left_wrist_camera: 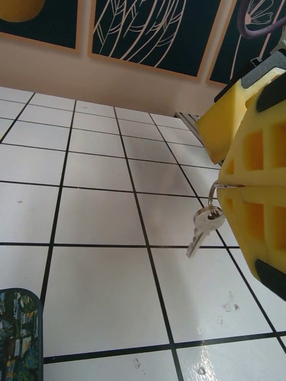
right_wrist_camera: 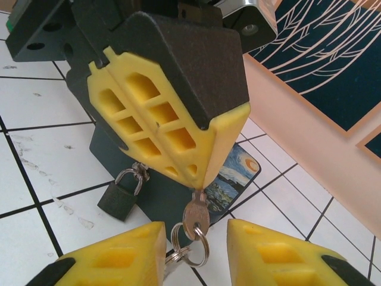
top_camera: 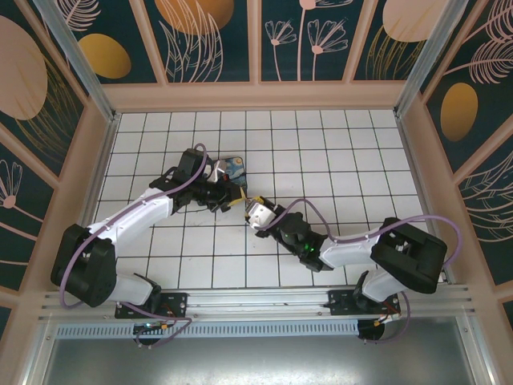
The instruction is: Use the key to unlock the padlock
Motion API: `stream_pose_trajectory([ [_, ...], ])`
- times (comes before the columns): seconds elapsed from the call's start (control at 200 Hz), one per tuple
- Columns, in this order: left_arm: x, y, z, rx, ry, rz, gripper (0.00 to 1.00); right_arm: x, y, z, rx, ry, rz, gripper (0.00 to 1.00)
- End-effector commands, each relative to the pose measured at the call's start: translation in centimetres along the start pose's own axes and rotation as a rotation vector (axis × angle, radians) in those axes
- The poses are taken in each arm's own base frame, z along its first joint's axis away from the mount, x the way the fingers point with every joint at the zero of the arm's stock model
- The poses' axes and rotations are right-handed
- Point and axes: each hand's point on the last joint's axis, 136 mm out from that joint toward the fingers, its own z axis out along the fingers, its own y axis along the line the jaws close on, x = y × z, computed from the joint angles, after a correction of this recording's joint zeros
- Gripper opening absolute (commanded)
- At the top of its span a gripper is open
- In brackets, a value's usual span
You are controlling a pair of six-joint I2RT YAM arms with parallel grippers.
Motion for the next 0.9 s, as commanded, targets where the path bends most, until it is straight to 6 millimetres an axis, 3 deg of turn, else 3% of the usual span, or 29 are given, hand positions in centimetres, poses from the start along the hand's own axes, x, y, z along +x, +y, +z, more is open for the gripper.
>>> stream_pose_trajectory([
  [0.0,-0.2,-1.8,-1.0,0.053,-0.011,0.018,0.0,-2.2,-0.9,0.6,0.051,-0.064,0.0,0.3],
  [0.736,0.3,-2.6,-1.3,0.104,0.003,0.0,0.0,-1.6,-1.4,1.3,0.106,-0.043,-0.024,0.1],
  [0.796,0.2,-2.4,-1.4,0.092,-0.007,-0.006,0.2,-1.7,-1.2,1.3,0.086,-0.037,-0.011,0.07],
  [0.896,-0.3,-2.0,-1.7,0.072,-0.037,-0.002,0.41,-1.7,-0.2,1.2,0.017,-0.025,0.026,0.04],
])
